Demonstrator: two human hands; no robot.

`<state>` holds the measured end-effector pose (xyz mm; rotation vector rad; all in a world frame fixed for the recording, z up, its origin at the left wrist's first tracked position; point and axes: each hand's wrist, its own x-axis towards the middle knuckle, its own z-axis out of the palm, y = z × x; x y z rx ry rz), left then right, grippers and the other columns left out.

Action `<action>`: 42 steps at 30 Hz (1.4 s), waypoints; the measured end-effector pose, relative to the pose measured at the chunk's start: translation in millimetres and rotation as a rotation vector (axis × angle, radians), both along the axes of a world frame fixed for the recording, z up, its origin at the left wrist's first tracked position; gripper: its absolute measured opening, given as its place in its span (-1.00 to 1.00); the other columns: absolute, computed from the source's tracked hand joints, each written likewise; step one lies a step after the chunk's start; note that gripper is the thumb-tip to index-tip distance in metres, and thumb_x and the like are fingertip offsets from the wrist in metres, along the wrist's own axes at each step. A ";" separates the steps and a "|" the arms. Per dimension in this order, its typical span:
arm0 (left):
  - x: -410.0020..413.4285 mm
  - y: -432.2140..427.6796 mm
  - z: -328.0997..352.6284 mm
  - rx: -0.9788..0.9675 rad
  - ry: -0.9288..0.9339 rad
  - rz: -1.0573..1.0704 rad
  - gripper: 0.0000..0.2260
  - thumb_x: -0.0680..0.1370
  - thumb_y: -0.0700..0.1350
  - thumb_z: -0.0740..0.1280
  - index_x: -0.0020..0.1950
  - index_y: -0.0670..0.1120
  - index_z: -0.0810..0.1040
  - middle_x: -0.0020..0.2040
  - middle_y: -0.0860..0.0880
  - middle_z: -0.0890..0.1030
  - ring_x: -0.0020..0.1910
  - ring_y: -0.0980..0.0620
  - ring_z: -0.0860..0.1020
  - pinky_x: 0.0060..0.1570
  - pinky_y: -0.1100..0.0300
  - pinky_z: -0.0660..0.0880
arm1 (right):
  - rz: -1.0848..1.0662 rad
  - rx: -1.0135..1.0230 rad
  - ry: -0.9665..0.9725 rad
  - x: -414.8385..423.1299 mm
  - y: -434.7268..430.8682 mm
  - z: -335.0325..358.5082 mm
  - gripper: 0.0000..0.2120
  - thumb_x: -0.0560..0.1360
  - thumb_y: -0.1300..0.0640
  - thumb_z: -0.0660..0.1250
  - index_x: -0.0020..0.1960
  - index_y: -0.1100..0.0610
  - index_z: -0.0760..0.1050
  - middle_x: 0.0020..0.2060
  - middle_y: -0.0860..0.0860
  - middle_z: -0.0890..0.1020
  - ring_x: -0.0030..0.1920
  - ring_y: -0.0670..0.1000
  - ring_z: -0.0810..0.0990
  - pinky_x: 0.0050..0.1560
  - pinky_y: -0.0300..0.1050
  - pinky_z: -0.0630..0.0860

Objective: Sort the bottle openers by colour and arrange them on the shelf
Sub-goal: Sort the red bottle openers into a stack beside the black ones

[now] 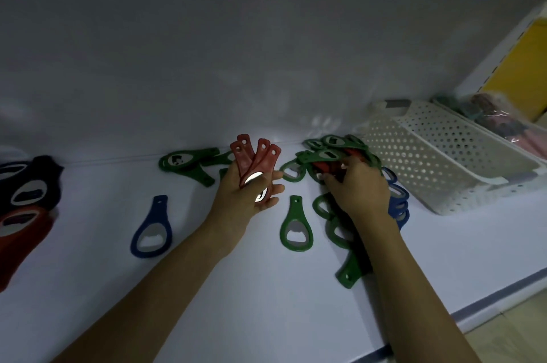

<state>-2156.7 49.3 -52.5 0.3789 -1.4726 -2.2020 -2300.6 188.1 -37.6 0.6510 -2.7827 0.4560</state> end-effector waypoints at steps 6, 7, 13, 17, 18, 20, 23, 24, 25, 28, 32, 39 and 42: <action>-0.5 -1.1 -0.3 0.051 -0.008 -0.002 -0.80 0.57 -0.22 0.25 0.13 0.00 0.50 -0.13 0.03 0.70 -0.18 0.06 0.67 -0.29 0.27 0.56 | 0.078 -0.214 0.117 -0.1 5.4 -3.4 -0.79 0.56 0.10 0.24 0.10 0.12 0.58 -0.10 0.13 0.67 -0.12 0.20 0.61 -0.24 -0.09 0.44; -0.4 -1.4 0.1 0.063 -0.011 -0.002 -0.79 0.57 -0.23 0.24 0.15 -0.01 0.50 -0.13 0.02 0.69 -0.18 0.06 0.67 -0.29 0.27 0.56 | 0.080 -0.309 0.117 2.2 3.0 -2.9 -0.78 0.57 0.11 0.24 0.15 0.11 0.57 -0.06 0.11 0.67 -0.08 0.17 0.61 -0.19 -0.08 0.47; -1.6 0.7 2.7 0.038 -0.045 0.013 -0.79 0.58 -0.23 0.23 0.16 0.00 0.49 -0.08 -0.01 0.68 -0.15 0.05 0.67 -0.27 0.26 0.57 | 0.170 -0.916 -0.238 22.7 -13.3 8.4 -0.81 0.55 0.13 0.31 0.13 0.16 0.55 -0.25 -0.01 0.67 -0.23 -0.05 0.64 -0.25 -0.26 0.54; -3.3 6.2 4.4 -0.077 -0.087 0.029 -0.73 0.56 -0.04 0.27 0.27 0.07 0.44 0.15 -0.02 0.60 0.10 -0.01 0.60 0.02 0.08 0.57 | 0.382 -1.023 -0.482 54.8 -36.8 8.3 -0.95 0.53 0.22 0.32 -0.07 0.15 0.56 -0.29 0.04 0.67 -0.29 -0.03 0.66 -0.28 -0.19 0.59; -2.4 6.9 5.2 -0.133 -0.092 0.025 -0.69 0.51 0.05 0.30 0.25 0.09 0.45 0.15 0.00 0.60 0.12 0.01 0.59 0.10 0.05 0.54 | 0.426 -1.002 -0.510 60.6 -42.6 7.5 -0.93 0.53 0.25 0.32 -0.10 0.16 0.57 -0.28 0.03 0.66 -0.28 -0.02 0.66 -0.25 -0.18 0.61; 0.1 6.3 6.1 -0.181 -0.085 -0.005 -0.54 0.39 0.13 0.35 0.27 0.07 0.45 0.13 0.02 0.62 0.12 0.05 0.59 0.11 0.11 0.52 | 0.486 -0.954 -0.424 66.3 -51.4 6.9 -0.90 0.51 0.32 0.32 -0.12 0.16 0.57 -0.27 -0.03 0.64 -0.26 -0.14 0.63 -0.21 -0.29 0.57; 3.3 1.5 6.8 -0.117 -0.087 -0.043 -0.56 0.41 -0.02 0.37 0.29 0.00 0.46 0.05 0.06 0.65 0.01 0.14 0.62 -0.15 0.33 0.55 | 0.503 -0.928 -0.305 64.2 -54.3 7.9 -0.95 0.49 0.26 0.37 -0.14 0.17 0.58 -0.28 -0.06 0.62 -0.26 -0.17 0.59 -0.19 -0.31 0.53; 4.3 0.6 7.0 -0.099 -0.091 -0.048 -0.61 0.45 -0.09 0.37 0.27 0.00 0.47 0.00 0.09 0.66 -0.05 0.17 0.63 -0.23 0.36 0.54 | 0.494 -0.934 -0.321 62.4 -53.3 7.4 -0.94 0.50 0.23 0.37 -0.15 0.19 0.58 -0.30 -0.05 0.61 -0.28 -0.14 0.58 -0.20 -0.27 0.55; 5.1 0.5 7.2 -0.088 -0.098 -0.049 -0.66 0.47 -0.15 0.36 0.24 0.01 0.48 -0.05 0.11 0.67 -0.08 0.17 0.64 -0.26 0.37 0.53 | 0.481 -0.941 -0.373 61.1 -51.9 7.2 -0.89 0.52 0.20 0.35 -0.16 0.20 0.57 -0.33 -0.01 0.61 -0.29 -0.06 0.59 -0.21 -0.19 0.58; 4.8 2.9 7.8 -0.030 -0.118 0.013 -0.76 0.51 -0.19 0.34 0.13 0.05 0.52 -0.06 0.05 0.66 -0.16 0.11 0.66 -0.29 0.29 0.56 | 0.433 -0.973 -0.564 57.7 -48.1 8.3 -0.79 0.55 0.09 0.30 -0.14 0.21 0.56 -0.36 0.04 0.60 -0.31 0.10 0.58 -0.17 0.10 0.60; 4.8 0.2 8.8 0.249 -0.076 0.077 -0.75 0.50 -0.23 0.32 0.13 0.01 0.51 0.04 -0.05 0.62 -0.18 0.02 0.68 -0.22 0.17 0.62 | 0.193 -0.519 -0.136 33.1 -24.5 6.3 -0.78 0.55 -0.06 0.26 -0.03 0.08 0.53 -0.19 -0.02 0.63 -0.16 0.05 0.60 -0.18 -0.05 0.50; 7.3 -9.3 7.3 0.489 0.055 0.006 -0.68 0.53 -0.34 0.18 0.24 -0.14 0.47 0.11 -0.18 0.64 0.11 -0.13 0.60 -0.06 0.04 0.61 | 0.065 0.036 0.007 15.6 -3.9 2.7 -0.78 0.50 0.05 0.27 0.06 0.13 0.54 -0.16 0.11 0.65 -0.16 0.18 0.60 -0.25 -0.09 0.40; 8.3 -11.3 5.6 0.451 0.057 -0.014 -0.68 0.52 -0.36 0.15 0.20 -0.14 0.51 0.07 -0.12 0.66 0.05 -0.06 0.64 -0.04 0.10 0.61 | 0.088 -0.143 0.062 17.6 -6.5 5.2 -0.81 0.54 0.12 0.22 0.04 0.09 0.59 -0.21 0.10 0.65 -0.22 0.16 0.58 -0.33 -0.12 0.35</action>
